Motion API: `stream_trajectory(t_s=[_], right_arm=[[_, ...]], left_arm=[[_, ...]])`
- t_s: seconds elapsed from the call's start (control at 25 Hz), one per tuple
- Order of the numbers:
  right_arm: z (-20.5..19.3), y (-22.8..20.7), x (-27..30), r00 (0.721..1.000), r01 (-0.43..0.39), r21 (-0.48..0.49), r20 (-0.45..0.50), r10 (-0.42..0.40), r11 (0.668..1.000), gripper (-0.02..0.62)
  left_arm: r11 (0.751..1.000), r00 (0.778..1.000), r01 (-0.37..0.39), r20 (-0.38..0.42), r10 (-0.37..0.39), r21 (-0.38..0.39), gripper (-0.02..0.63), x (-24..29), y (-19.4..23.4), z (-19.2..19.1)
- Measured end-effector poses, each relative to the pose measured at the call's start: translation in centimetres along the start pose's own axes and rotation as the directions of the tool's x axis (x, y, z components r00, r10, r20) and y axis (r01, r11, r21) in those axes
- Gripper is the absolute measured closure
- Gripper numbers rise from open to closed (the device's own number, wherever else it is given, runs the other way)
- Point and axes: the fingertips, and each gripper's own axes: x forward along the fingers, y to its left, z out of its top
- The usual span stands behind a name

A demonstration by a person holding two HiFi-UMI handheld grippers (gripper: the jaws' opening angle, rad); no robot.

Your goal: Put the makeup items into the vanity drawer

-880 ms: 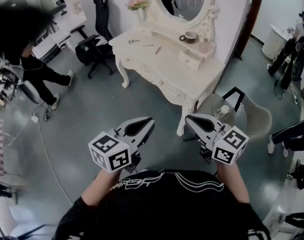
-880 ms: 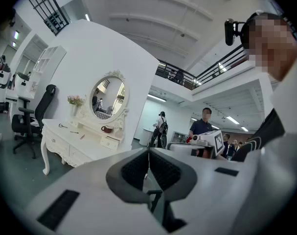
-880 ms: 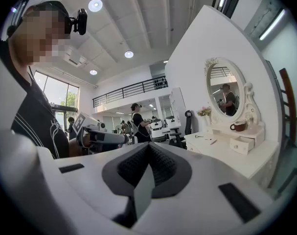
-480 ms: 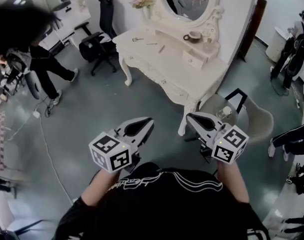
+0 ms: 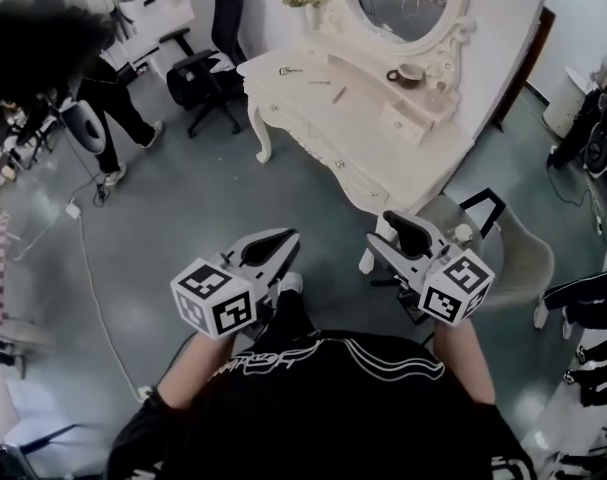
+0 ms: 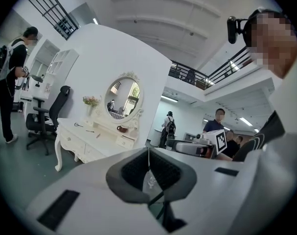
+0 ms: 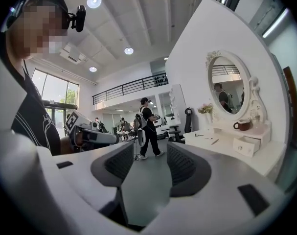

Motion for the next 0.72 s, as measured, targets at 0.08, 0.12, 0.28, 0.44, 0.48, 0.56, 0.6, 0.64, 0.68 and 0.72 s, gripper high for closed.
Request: stream_trajectory(t_s=[0.08,0.12,0.28,0.44,0.48,0.56,0.6,0.64,0.68,0.72], right_arm=[[0.0,-1.3,1.2,1.0,0.011,-0.001,-0.003,-0.011,1.0,0.354],[0.0,-2.0,1.9,1.0,0.02,-0.006,-0.004,-0.02,1.0,0.339],[0.7,-5.2,4.9,0.998,0.069,-0.026,0.009,-0.068,0.997,0.298],[1.2,-8.2,8.3,0.993,0.115,-0.018,0.02,-0.115,0.993,0.291],[1.4,-9.0,9.4,0.992,0.124,-0.018,0.02,-0.124,0.992,0.29],[2.0,-10.8,11.7,0.989,0.143,-0.012,0.029,-0.142,0.99,0.287],[2.4,-11.8,12.9,0.987,0.155,-0.007,0.035,-0.155,0.988,0.284],[2.8,-12.7,14.1,0.985,0.169,-0.001,0.038,-0.169,0.986,0.281],[3.1,-13.7,15.4,0.982,0.183,0.005,0.038,-0.183,0.983,0.279],[3.4,-14.5,16.8,0.98,0.194,0.011,0.034,-0.194,0.981,0.279]], left_arm=[[1.0,1.0,-0.009,-0.001,0.009,-0.011,0.578,0.5,1.6,0.1],[1.0,1.0,-0.013,-0.002,0.013,-0.015,0.578,0.8,2.5,0.3],[1.0,1.0,-0.022,-0.002,0.022,-0.022,0.578,2.1,6.4,1.2],[0.999,1.0,-0.011,-0.002,0.011,-0.035,0.578,3.7,10.7,2.5],[0.999,1.0,-0.008,-0.004,0.008,-0.036,0.578,4.1,11.9,3.0],[0.999,1.0,-0.007,-0.007,0.006,-0.041,0.578,5.0,14.8,4.0],[0.999,1.0,-0.006,-0.01,0.005,-0.045,0.578,5.4,16.2,4.5],[0.999,1.0,-0.003,-0.014,0.002,-0.049,0.578,5.9,17.8,5.1],[0.998,1.0,0.003,-0.02,-0.004,-0.055,0.578,6.4,19.3,5.8],[0.998,1.0,0.011,-0.025,-0.013,-0.06,0.578,6.9,20.8,6.5]])
